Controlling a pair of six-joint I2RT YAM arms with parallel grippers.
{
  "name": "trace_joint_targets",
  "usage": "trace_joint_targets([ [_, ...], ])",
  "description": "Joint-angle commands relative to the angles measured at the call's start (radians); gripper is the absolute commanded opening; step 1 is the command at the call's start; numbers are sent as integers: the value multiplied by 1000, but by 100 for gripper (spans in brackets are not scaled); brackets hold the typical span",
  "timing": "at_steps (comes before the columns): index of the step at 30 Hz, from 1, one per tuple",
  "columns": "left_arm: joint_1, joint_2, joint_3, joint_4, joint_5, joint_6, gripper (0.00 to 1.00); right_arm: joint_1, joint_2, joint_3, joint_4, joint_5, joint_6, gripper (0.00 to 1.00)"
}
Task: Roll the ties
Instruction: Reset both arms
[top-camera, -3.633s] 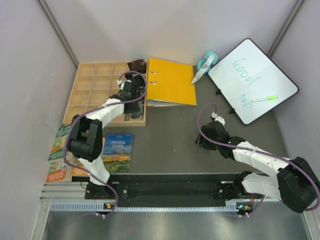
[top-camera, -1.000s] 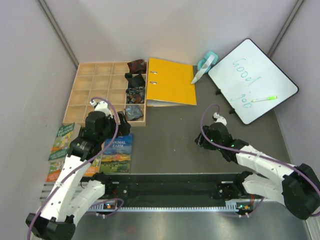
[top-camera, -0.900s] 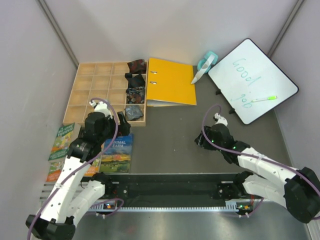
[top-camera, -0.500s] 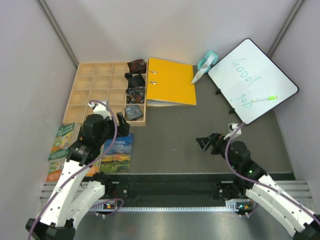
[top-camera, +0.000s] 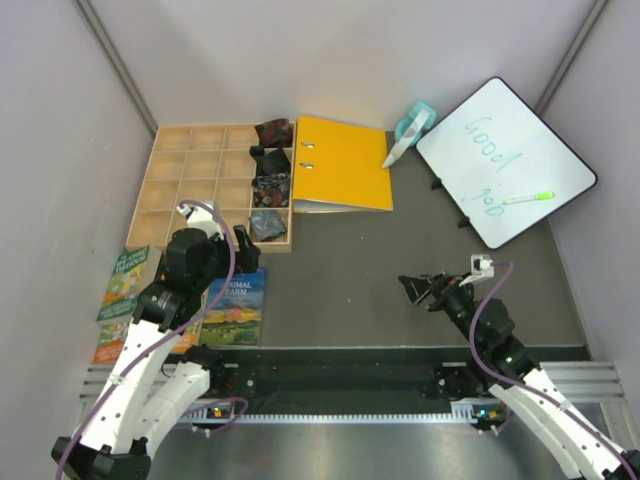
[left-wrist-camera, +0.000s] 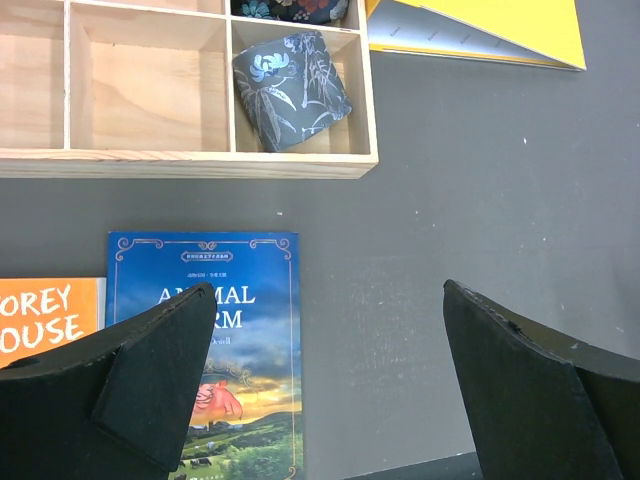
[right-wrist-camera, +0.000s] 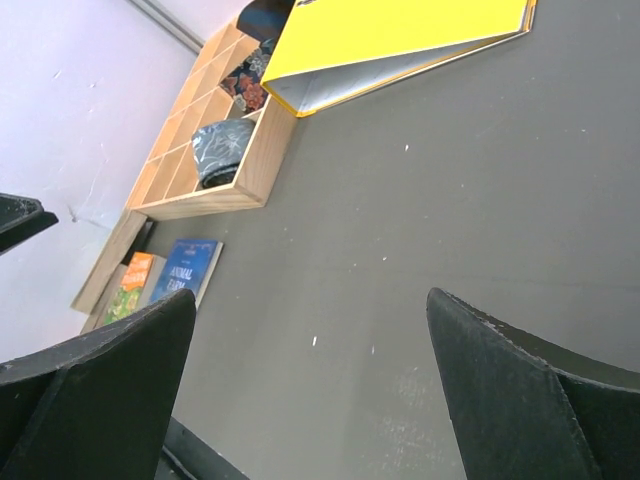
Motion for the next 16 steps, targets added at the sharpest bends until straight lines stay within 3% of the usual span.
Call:
trace_joint_targets([
  [1,2,-7,-7,49,8,15,99,0,-6,-21,25,-13,-23,99],
  [8,2,-2,-8,51,12,15,99,0,-60,-18,-96,61,55,99],
  [16,2,12,-8,49,15,16,99,0,-129,-44,-68,24,46,99],
])
